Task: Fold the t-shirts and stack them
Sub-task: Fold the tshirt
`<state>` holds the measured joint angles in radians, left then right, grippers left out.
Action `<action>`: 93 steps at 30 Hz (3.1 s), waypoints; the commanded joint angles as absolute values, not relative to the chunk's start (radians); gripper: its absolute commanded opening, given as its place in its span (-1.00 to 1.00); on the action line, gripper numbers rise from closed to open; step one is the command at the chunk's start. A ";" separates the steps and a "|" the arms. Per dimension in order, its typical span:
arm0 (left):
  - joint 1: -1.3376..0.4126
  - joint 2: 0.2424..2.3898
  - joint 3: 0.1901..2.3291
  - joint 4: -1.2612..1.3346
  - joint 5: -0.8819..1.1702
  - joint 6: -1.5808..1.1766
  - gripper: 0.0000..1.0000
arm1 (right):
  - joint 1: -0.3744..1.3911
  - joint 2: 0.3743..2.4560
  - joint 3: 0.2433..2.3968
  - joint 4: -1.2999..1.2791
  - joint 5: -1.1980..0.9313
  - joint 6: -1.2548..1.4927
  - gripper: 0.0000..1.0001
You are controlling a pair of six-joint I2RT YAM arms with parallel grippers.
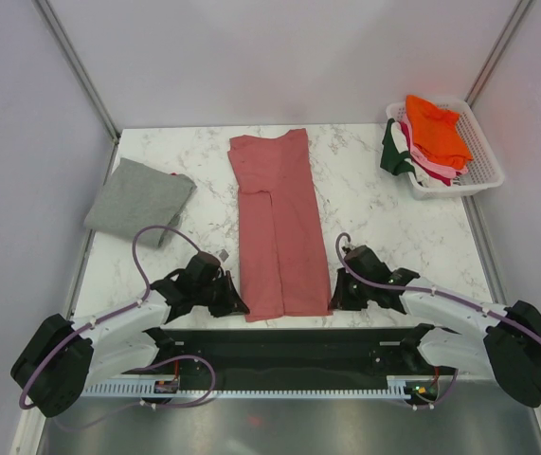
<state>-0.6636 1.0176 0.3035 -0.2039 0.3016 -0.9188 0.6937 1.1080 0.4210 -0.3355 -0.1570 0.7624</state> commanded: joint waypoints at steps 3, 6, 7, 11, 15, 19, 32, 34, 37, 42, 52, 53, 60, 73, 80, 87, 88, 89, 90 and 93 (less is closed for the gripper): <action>-0.673 0.999 0.305 -0.178 0.347 -0.936 -0.96 | 0.692 1.074 0.399 -0.321 -0.205 0.781 -1.00; -0.680 0.971 0.316 -0.208 0.347 -0.940 -0.96 | 0.693 1.031 0.414 -0.348 -0.219 0.781 -1.00; -0.680 0.963 0.321 -0.221 0.348 -0.942 -0.96 | 0.693 1.022 0.420 -0.360 -0.221 0.781 -1.00; -0.684 0.907 0.356 -0.293 0.338 -0.946 -0.96 | 0.692 0.962 0.469 -0.443 -0.200 0.772 -1.00; -0.675 0.884 0.435 -0.341 0.324 -0.939 -0.96 | 0.692 0.948 0.582 -0.509 -0.105 0.739 -1.00; -0.626 1.009 0.532 -0.350 0.353 -0.891 -0.96 | 0.675 1.023 0.692 -0.522 -0.034 0.686 -1.00; -0.253 1.394 0.987 -0.336 0.443 -0.749 -0.96 | 0.405 1.559 1.222 -0.454 -0.173 0.572 -1.00; -0.235 1.511 1.061 -0.331 0.445 -0.744 -0.96 | 0.368 1.635 1.293 -0.454 -0.193 0.569 -1.00; -0.207 1.652 1.201 -0.330 0.462 -0.749 -0.96 | 0.327 1.776 1.425 -0.449 -0.251 0.575 -1.00; -0.195 1.825 1.414 -0.331 0.468 -0.752 -0.96 | 0.282 1.972 1.627 -0.449 -0.325 0.589 -1.00; -0.169 2.039 1.631 -0.354 0.450 -0.742 -0.96 | 0.242 2.219 1.874 -0.454 -0.390 0.614 -1.00; -0.166 2.072 1.655 -0.353 0.446 -0.742 -0.96 | 0.241 2.235 1.914 -0.454 -0.385 0.617 -1.00; -0.153 2.221 1.815 -0.432 0.440 -0.721 0.98 | 0.224 2.313 2.005 -0.456 -0.331 0.623 0.56; -0.218 1.740 1.211 -0.344 0.265 -0.650 0.97 | 0.229 1.883 1.295 -0.258 -0.268 0.578 0.19; -0.256 1.664 1.051 -0.262 0.340 -0.647 0.77 | 0.244 1.825 1.135 -0.212 -0.302 0.560 0.11; -0.291 1.678 0.962 -0.200 0.357 -0.667 0.43 | 0.298 1.810 1.080 -0.176 -0.347 0.555 0.07; -0.294 1.683 0.945 -0.192 0.362 -0.672 0.40 | 0.298 1.815 1.078 -0.175 -0.353 0.557 0.05; -0.296 1.684 0.940 -0.184 0.367 -0.673 0.36 | 0.298 1.816 1.077 -0.176 -0.354 0.557 0.04; -0.298 1.689 0.937 -0.180 0.368 -0.675 0.36 | 0.298 1.819 1.077 -0.172 -0.353 0.557 0.04; -0.302 1.700 0.928 -0.170 0.373 -0.678 0.31 | 0.298 1.816 1.066 -0.169 -0.348 0.564 0.00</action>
